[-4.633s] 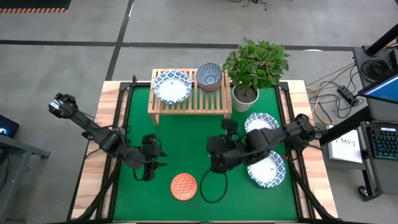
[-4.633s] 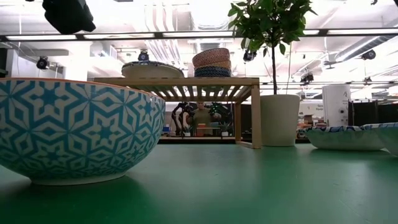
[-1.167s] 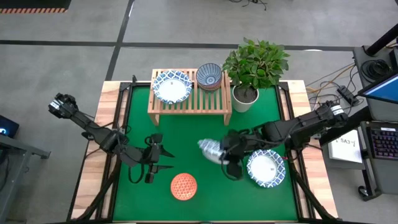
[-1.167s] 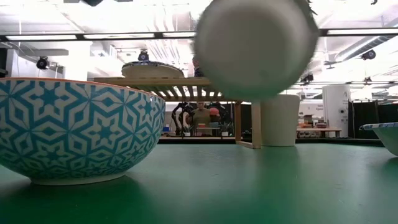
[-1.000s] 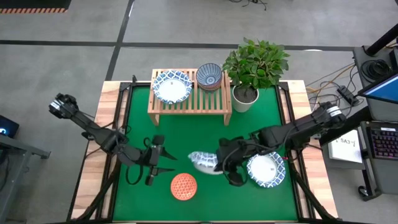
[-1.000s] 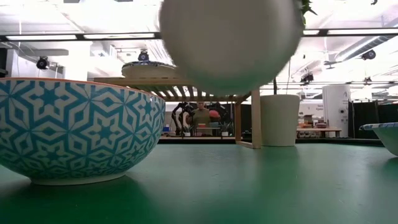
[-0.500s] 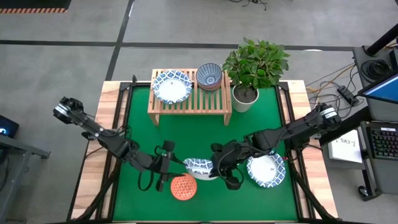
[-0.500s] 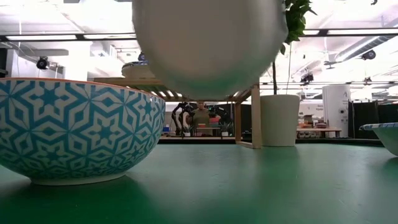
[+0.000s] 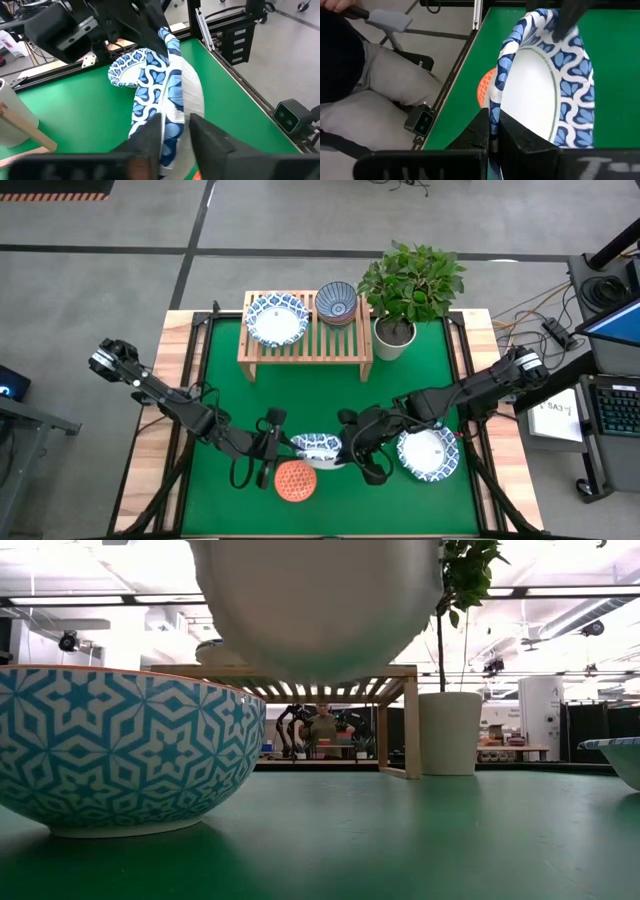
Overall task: Place and stack bowls onto a shelf
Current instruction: Stack the big white bowl on the big white bowl on the shelf
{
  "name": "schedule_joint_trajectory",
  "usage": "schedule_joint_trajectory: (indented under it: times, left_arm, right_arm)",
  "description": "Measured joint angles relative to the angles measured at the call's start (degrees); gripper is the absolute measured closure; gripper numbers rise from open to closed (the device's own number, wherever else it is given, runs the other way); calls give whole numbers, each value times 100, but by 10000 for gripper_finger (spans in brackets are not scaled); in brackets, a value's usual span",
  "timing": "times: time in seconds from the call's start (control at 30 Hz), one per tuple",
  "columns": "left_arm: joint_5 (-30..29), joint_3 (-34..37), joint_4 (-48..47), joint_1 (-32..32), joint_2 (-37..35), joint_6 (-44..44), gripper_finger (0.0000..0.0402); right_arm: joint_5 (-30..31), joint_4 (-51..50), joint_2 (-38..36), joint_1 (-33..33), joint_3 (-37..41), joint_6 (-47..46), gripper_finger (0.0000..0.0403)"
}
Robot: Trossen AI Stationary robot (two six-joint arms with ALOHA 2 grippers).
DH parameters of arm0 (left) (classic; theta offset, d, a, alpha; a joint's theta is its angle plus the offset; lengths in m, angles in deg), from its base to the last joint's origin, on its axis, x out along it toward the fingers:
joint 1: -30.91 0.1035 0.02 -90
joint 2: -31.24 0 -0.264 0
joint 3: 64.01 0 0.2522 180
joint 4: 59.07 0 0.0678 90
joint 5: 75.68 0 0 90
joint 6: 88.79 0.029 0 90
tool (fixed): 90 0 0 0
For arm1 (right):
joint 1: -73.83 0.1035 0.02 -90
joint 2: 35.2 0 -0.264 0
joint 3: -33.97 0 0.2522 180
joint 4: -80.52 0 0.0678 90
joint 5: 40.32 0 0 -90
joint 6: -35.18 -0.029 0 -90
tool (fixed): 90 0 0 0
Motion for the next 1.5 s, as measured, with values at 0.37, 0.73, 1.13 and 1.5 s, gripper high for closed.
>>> schedule_joint_trajectory:
  times: [0.37, 0.73, 1.13, 1.5]
  left_arm:
    - [9, -224, -136, -2, -12, -47, 397]
    - [-24, -1005, -1692, -2, -14, -45, 401]
    - [-1317, -3027, -5085, -63, -25, -15, 401]
    - [-2829, -3859, -6769, 566, -97, 1195, 402]
  right_arm:
    - [192, -1, -72, -2, 0, -187, 320]
    - [599, -139, -882, 0, 0, -231, 239]
    - [735, -349, -1434, 437, 204, 6, 257]
    - [1374, 493, -1356, 902, 1095, -155, 275]
